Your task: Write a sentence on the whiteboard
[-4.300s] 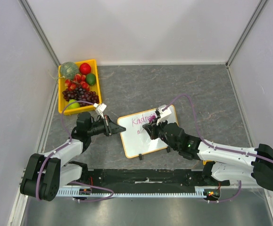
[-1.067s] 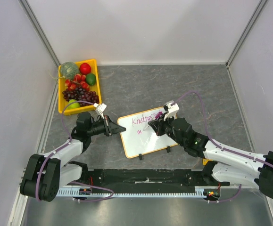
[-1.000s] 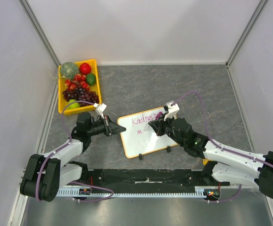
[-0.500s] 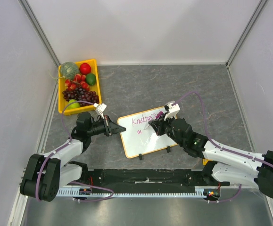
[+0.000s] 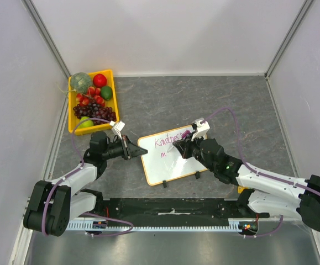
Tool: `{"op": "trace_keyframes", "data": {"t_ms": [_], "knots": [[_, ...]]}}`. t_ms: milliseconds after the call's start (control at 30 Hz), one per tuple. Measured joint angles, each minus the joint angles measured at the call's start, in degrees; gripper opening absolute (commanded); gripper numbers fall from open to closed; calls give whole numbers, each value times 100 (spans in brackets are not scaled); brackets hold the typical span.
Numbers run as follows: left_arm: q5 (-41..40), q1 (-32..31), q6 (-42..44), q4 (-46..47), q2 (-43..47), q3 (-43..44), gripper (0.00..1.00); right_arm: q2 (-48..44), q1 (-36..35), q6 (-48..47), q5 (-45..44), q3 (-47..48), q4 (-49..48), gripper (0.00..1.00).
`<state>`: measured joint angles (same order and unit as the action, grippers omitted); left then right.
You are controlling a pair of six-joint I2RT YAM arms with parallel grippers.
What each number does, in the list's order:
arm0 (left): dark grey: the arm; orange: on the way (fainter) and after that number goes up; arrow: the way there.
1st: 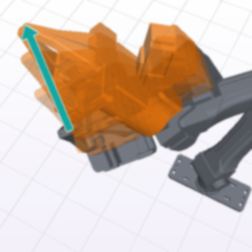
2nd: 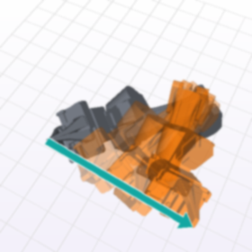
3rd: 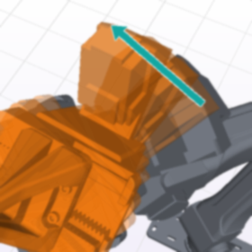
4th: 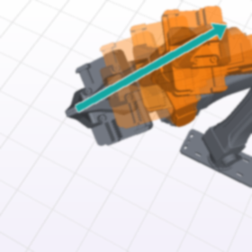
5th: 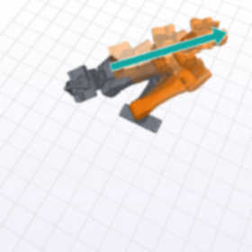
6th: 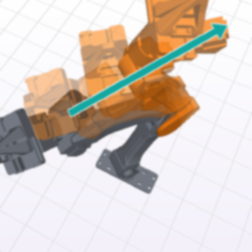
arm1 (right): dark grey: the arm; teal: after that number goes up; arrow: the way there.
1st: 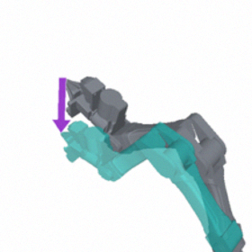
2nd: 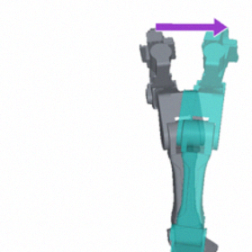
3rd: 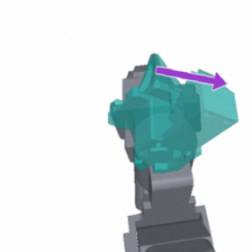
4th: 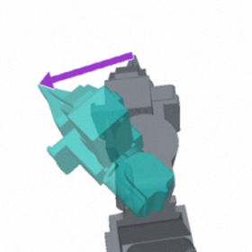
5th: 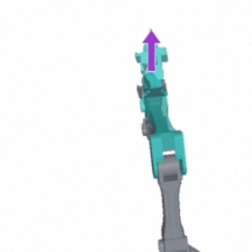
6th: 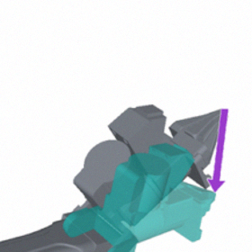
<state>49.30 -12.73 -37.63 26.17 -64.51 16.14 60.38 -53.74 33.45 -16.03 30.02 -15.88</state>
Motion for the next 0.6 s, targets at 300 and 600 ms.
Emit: {"op": "trace_keyframes", "data": {"t_ms": [300, 600], "knots": [[-2, 0, 0, -11, 0, 0, 2, 22, 0, 2, 125, 0, 9, 0], [-9, 0, 0, -15, 0, 0, 2, -31, -2, 26, 275, -118, 7, 0]]}}
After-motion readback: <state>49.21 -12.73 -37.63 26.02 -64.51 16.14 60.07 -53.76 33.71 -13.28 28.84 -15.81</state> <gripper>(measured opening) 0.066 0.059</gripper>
